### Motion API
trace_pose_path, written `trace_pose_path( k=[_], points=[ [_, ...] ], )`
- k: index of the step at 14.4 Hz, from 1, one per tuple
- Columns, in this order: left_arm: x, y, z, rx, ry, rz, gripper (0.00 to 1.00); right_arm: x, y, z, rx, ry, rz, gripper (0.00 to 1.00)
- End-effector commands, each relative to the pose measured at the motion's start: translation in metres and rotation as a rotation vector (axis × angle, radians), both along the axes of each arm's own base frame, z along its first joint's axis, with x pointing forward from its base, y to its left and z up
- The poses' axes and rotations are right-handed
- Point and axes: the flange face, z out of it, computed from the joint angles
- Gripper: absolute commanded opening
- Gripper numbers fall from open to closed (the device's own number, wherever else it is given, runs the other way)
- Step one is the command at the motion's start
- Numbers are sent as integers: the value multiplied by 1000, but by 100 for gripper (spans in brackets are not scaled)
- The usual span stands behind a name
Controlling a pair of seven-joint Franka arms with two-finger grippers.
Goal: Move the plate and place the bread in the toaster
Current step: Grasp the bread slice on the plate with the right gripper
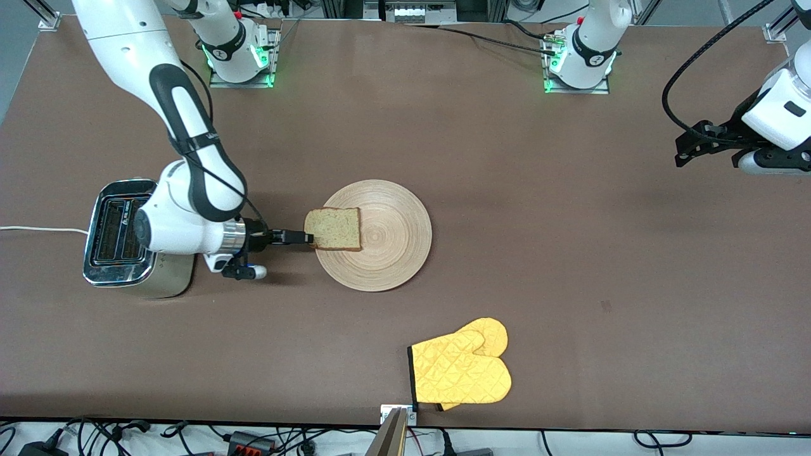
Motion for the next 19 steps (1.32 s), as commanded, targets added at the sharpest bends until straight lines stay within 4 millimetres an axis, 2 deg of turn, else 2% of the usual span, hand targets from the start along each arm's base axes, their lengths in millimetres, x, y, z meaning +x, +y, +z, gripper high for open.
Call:
trace_pose_path(
  k=[1, 4, 9, 12, 14, 16, 19],
  points=[
    [4, 0, 5, -12, -4, 4, 100, -7, 12, -7, 10, -21, 3, 100],
    [4, 0, 5, -11, -4, 4, 100, -13, 12, -19, -1, -14, 9, 99],
    [4, -1, 5, -11, -4, 3, 100, -15, 9, -17, 3, -5, 10, 49],
    [4, 0, 5, -11, -4, 4, 100, -9, -14, -14, 21, 19, -17, 24],
    [4, 0, 5, -11, -4, 4, 100, -6, -21, -4, 30, 22, -31, 7],
    [5, 0, 5, -11, -5, 4, 100, -3, -20, 7, 34, 5, -31, 0],
    [5, 0, 5, -11, -5, 4, 100, 0, -19, 25, 34, -3, -58, 0]
  ],
)
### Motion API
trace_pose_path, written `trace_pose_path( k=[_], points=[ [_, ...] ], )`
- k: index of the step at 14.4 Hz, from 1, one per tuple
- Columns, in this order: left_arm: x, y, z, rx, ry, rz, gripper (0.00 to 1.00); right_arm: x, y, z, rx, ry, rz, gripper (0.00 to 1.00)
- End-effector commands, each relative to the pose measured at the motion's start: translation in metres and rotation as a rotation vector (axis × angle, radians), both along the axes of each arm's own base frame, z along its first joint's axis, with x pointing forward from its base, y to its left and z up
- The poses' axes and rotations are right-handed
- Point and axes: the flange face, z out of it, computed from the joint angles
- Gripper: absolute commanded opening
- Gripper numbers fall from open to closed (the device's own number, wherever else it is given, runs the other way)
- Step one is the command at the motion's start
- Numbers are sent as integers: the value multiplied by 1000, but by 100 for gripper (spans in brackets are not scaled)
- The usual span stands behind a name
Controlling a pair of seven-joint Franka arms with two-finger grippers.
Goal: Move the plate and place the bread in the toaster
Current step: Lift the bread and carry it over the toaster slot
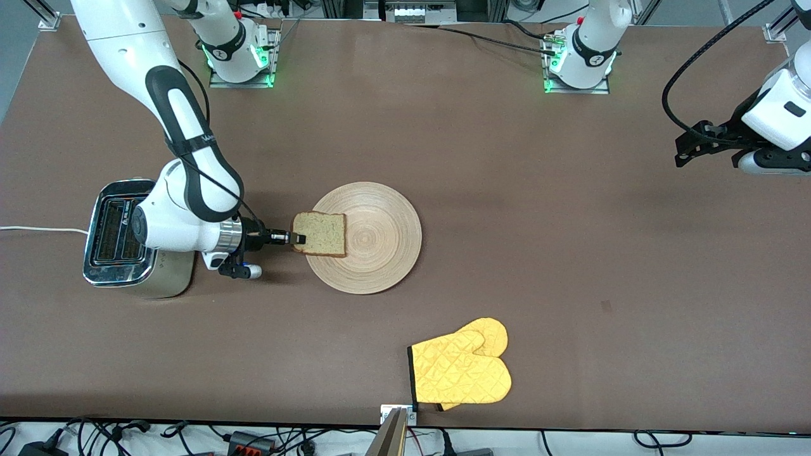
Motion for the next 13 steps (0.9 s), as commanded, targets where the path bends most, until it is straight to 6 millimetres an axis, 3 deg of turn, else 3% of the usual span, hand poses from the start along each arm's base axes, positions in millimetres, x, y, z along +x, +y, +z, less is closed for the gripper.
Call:
trace_pose_path(
  k=[1, 3, 7, 11, 13],
  points=[
    [4, 0, 5, -11, -4, 6, 100, 3, 4, 29, 8, 5, -47, 0],
    [4, 0, 5, -11, -4, 6, 100, 8, 5, 59, 6, 55, -59, 0],
    [4, 0, 5, -11, -4, 4, 100, 35, -35, 153, -338, 138, -20, 0],
    [4, 0, 5, -11, -4, 4, 100, 39, -117, 224, -482, 203, 12, 0],
    [4, 0, 5, -11, -4, 3, 100, 30, -135, 266, -601, 228, 133, 0]
  ],
)
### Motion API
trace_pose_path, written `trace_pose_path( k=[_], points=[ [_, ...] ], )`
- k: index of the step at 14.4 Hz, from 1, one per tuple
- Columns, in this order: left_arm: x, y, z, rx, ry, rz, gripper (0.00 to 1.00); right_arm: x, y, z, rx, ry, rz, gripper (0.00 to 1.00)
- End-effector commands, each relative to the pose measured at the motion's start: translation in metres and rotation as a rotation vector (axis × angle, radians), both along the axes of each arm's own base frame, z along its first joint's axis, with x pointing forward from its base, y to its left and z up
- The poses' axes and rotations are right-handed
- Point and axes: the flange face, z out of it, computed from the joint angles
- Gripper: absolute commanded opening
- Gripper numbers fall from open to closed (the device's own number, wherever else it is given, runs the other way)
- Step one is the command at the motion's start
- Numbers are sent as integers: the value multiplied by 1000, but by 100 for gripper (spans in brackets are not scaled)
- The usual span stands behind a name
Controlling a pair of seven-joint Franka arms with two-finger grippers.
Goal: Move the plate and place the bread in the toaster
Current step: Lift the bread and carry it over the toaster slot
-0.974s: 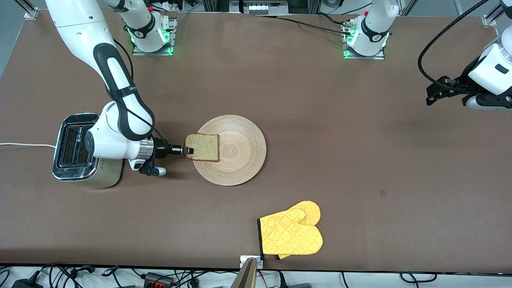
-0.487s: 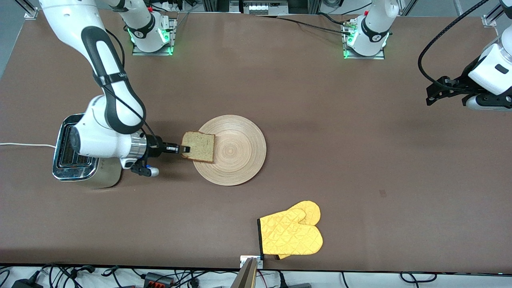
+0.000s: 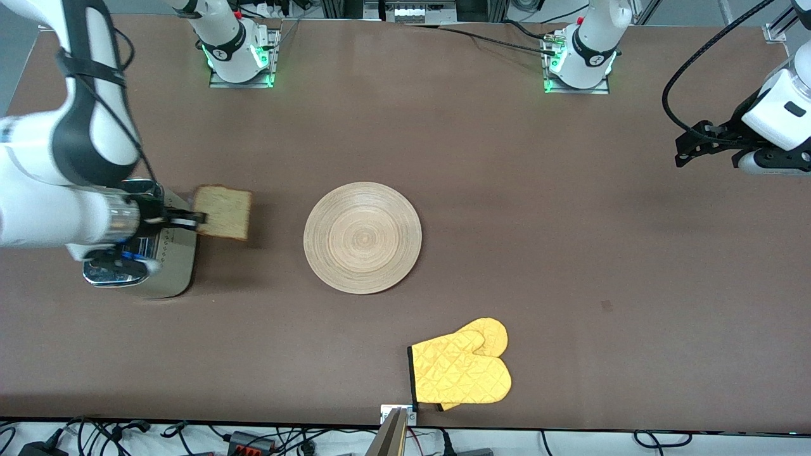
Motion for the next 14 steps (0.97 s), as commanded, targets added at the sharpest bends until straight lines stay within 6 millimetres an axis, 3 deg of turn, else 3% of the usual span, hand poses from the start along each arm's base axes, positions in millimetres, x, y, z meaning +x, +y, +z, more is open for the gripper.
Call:
trace_pose_path(
  k=[1, 4, 7, 11, 14],
  points=[
    [4, 0, 5, -11, -4, 2, 100, -2, -26, 43, -146, 50, 159, 0],
    [4, 0, 5, -11, -4, 2, 100, -1, -78, 46, -242, 82, 330, 0],
    [4, 0, 5, -11, -4, 2, 100, 8, -111, 21, -250, 101, 344, 0],
    [4, 0, 5, -11, -4, 1, 100, 27, -110, -13, -270, 67, 355, 0],
    [4, 0, 5, -11, -4, 2, 100, 38, -103, -21, -272, 22, 378, 0]
  ],
)
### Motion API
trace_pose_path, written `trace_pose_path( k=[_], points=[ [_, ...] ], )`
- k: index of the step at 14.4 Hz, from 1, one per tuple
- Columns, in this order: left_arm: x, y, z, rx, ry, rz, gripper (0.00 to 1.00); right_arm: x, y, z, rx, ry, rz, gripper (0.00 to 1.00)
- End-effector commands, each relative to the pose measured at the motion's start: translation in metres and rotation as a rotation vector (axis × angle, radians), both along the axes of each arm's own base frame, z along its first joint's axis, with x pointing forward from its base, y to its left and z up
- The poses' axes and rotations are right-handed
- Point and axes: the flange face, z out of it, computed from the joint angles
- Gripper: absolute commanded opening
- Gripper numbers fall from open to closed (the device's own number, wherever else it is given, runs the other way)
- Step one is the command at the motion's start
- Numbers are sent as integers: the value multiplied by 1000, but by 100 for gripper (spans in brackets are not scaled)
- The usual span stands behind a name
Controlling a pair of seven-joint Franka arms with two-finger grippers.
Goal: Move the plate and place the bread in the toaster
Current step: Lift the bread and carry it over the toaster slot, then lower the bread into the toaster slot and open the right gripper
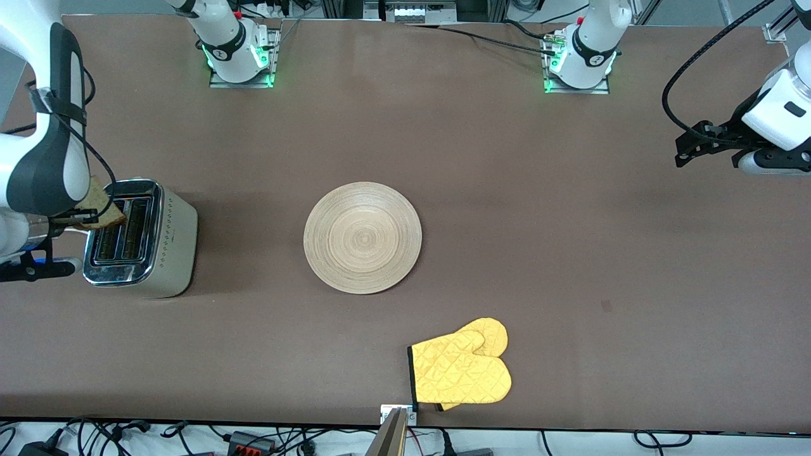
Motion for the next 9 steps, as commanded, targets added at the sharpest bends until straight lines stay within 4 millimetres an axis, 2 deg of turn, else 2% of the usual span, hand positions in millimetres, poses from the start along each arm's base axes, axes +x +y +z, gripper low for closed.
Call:
trace_pose_path(
  k=[1, 4, 7, 9],
  points=[
    [4, 0, 5, -11, -4, 2, 100, 8, 14, -2, 7, -13, 26, 0],
    [4, 0, 5, -11, -4, 2, 100, 5, 47, 6, -16, 4, 32, 0],
    [4, 0, 5, -11, -4, 4, 100, 3, 52, 31, -21, 3, 18, 0],
    [4, 0, 5, -11, -4, 2, 100, 2, 51, 34, -24, 9, 15, 0]
  ],
)
